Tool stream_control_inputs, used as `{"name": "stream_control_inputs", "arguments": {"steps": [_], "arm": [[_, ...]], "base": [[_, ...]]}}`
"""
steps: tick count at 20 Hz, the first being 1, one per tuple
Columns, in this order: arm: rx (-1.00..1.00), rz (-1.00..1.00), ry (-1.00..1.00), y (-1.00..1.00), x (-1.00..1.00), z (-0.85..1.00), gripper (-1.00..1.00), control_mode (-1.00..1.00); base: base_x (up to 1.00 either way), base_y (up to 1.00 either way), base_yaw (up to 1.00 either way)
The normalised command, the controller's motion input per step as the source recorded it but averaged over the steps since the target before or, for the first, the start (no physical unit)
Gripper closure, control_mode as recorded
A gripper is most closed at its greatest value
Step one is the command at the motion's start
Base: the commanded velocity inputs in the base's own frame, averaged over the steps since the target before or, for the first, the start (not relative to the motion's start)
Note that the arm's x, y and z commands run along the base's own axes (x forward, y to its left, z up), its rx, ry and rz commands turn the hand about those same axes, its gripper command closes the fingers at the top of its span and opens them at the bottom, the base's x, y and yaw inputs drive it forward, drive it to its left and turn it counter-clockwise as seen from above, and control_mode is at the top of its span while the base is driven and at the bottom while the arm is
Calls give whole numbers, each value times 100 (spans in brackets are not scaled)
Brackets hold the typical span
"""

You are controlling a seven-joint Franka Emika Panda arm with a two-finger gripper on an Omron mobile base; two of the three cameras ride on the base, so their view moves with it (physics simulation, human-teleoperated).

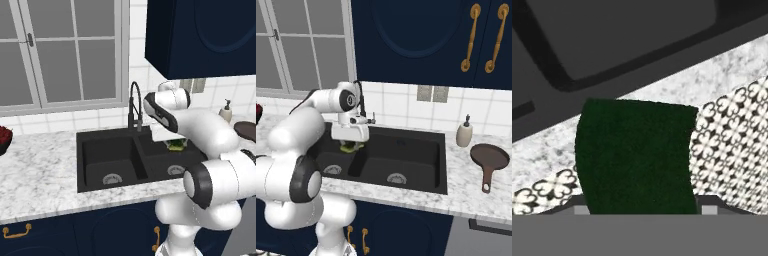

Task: Pick the pan and sponge and place them into the sink. Then turn on the water.

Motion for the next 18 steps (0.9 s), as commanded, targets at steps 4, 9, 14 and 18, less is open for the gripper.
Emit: {"name": "stream_control_inputs", "arguments": {"steps": [4, 9, 14, 18], "arm": [[28, 3, 5, -100, 22, 0, 100, -100], [23, 4, 0, -100, 75, -30, 100, -100], [4, 10, 0, -68, 91, -72, 100, -100], [0, 12, -6, -26, 71, -93, 100, -100]], "base": [[0, 0, 0], [0, 0, 0], [0, 0, 0], [0, 0, 0]]}}
